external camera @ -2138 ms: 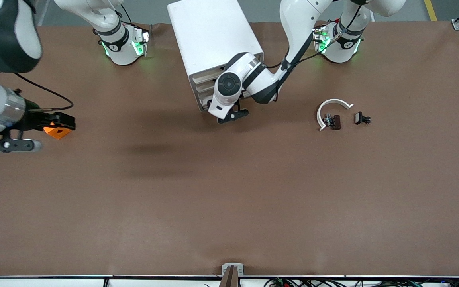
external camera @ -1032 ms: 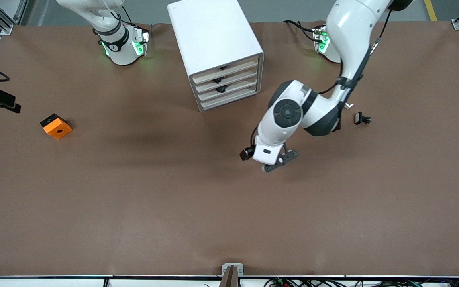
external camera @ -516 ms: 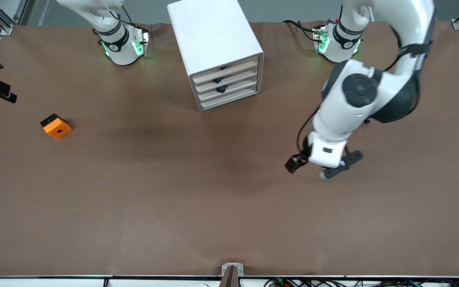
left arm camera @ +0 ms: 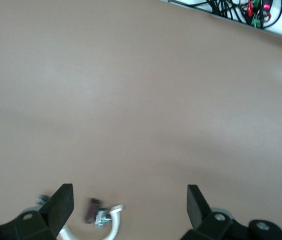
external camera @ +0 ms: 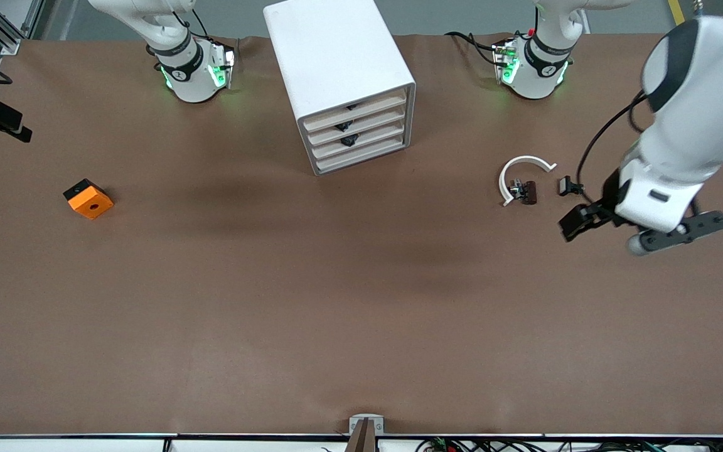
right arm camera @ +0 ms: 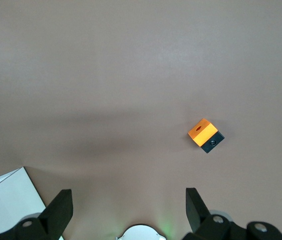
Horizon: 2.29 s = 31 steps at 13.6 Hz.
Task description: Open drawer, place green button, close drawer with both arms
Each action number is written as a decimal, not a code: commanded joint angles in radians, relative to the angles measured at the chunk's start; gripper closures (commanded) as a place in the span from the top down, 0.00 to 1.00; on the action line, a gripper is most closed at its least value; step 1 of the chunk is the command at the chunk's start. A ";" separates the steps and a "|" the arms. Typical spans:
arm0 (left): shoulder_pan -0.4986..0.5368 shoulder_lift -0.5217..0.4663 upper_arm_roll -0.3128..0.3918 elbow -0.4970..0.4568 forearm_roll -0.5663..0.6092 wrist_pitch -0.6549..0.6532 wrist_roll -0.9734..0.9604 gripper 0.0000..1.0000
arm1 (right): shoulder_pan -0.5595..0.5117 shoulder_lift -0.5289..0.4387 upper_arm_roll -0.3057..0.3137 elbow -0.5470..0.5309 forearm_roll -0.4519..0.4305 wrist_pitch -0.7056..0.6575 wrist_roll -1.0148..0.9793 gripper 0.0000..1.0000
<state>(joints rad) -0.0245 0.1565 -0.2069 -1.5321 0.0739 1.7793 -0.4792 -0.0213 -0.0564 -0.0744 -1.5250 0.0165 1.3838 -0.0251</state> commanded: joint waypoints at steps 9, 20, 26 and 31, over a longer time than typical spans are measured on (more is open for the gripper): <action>-0.008 -0.207 0.139 -0.055 -0.057 -0.224 0.326 1.00 | 0.015 -0.080 -0.005 -0.090 0.008 0.057 0.014 1.00; -0.011 -0.247 0.130 -0.080 -0.059 -0.228 0.363 1.00 | 0.021 -0.100 -0.004 -0.098 -0.003 0.084 -0.003 1.00; -0.012 -0.212 0.130 -0.022 -0.049 -0.245 0.361 1.00 | 0.027 -0.120 -0.002 -0.122 -0.032 0.106 -0.003 1.00; -0.012 -0.216 0.129 -0.045 -0.054 -0.290 0.349 1.00 | 0.027 -0.135 -0.002 -0.139 -0.038 0.115 -0.003 1.00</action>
<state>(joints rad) -0.0347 -0.0642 -0.0799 -1.5829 0.0273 1.5129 -0.1375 -0.0021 -0.1515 -0.0757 -1.6230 -0.0054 1.4796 -0.0254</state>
